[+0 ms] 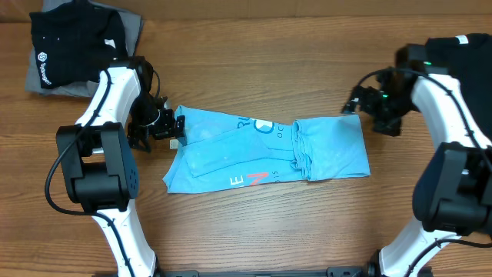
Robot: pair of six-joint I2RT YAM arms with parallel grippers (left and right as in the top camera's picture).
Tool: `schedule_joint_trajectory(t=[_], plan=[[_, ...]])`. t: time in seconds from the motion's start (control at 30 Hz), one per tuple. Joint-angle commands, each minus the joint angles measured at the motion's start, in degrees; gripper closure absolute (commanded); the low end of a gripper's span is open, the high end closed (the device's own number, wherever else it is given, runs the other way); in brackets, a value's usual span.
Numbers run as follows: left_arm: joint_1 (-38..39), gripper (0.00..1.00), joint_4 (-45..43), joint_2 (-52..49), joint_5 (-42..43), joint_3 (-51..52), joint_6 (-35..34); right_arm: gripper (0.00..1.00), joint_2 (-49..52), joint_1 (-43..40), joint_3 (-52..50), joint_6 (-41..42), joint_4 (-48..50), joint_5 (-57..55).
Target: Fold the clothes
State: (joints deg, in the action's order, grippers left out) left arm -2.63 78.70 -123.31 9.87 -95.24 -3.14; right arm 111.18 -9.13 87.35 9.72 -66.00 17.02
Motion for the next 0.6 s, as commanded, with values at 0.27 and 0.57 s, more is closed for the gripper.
schedule_joint_trajectory(t=[0.27, 0.57], plan=[[-0.50, 0.00, -5.86, 1.73, 1.11, -0.74, -1.18, 0.00, -0.72, -4.59, -6.71, -5.05, 6.27, -2.89], [-5.01, 0.00, -9.86, 1.70, 7.91, -0.52, 3.28, 0.00, -0.70, -9.40, -7.28, -0.72, 9.77, -9.01]])
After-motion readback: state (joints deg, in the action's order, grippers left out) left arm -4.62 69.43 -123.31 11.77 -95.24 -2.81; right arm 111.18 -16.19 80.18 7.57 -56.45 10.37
